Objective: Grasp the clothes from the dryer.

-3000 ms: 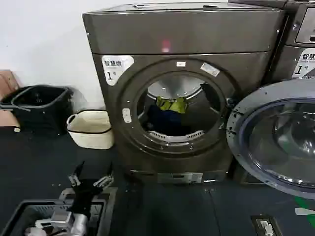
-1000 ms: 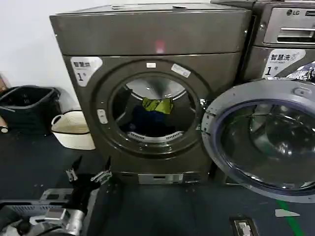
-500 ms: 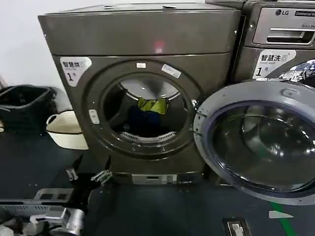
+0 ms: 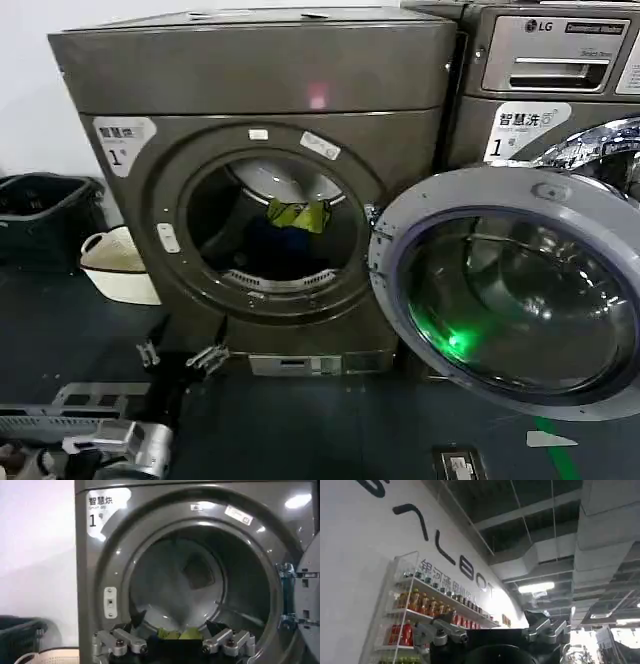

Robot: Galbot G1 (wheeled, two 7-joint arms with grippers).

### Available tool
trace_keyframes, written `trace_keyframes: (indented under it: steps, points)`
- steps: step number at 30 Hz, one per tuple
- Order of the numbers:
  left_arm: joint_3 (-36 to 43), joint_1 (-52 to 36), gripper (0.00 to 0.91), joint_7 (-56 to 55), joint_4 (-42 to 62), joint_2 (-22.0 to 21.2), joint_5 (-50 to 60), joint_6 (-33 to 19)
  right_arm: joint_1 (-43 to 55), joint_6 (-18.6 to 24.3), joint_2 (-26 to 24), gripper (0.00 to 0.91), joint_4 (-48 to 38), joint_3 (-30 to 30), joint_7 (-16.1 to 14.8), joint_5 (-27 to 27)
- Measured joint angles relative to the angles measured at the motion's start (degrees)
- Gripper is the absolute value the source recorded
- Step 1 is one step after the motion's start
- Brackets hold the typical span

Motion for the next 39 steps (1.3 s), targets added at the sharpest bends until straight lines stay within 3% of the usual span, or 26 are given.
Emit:
trace_keyframes:
  steps: [18, 39]
  points:
    - [1.61, 0.58, 0.907, 0.52, -0.31, 0.05, 1.09, -1.25, -0.56, 2.65, 0.46, 0.907, 0.24, 0.04, -0.34, 0.18]
    - [1.87, -0.30, 0.907, 0.64, 0.13, -0.09, 1.03, -1.64, -0.25, 7.79, 1.53, 0.907, 0.25, -0.66, -3.10, -0.06]
